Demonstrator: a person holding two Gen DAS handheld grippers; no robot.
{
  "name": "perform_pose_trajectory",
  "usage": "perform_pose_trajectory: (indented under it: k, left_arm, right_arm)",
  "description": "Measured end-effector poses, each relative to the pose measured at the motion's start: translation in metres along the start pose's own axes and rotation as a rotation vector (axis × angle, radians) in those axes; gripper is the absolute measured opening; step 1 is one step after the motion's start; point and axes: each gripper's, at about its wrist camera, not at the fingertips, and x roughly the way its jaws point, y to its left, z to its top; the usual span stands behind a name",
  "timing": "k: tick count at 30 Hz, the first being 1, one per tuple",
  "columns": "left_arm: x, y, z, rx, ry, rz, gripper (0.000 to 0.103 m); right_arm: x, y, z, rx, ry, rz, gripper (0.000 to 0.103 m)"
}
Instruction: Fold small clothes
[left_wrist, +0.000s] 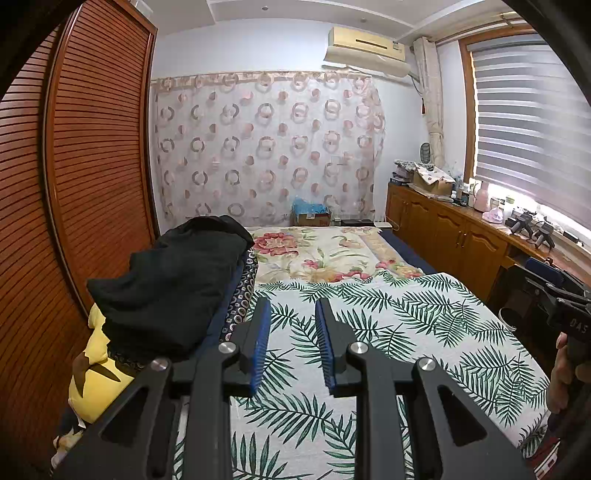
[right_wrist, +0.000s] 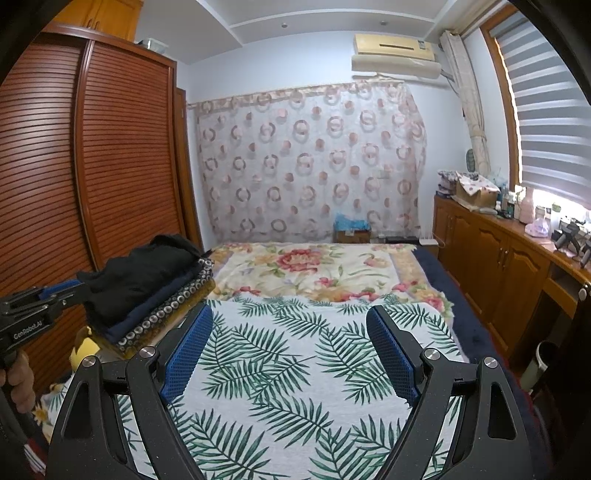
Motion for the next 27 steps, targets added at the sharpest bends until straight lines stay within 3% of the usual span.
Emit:
perform_pose_trajectory:
  k: [27]
  left_arm:
    - [0.0006,-0.0013,-0.0029,0.003,-0.002,0.001,0.024]
  right_arm:
    - [-0.0014,-0.0027,0.0002,0.003,-0.002,-0.002,0.087]
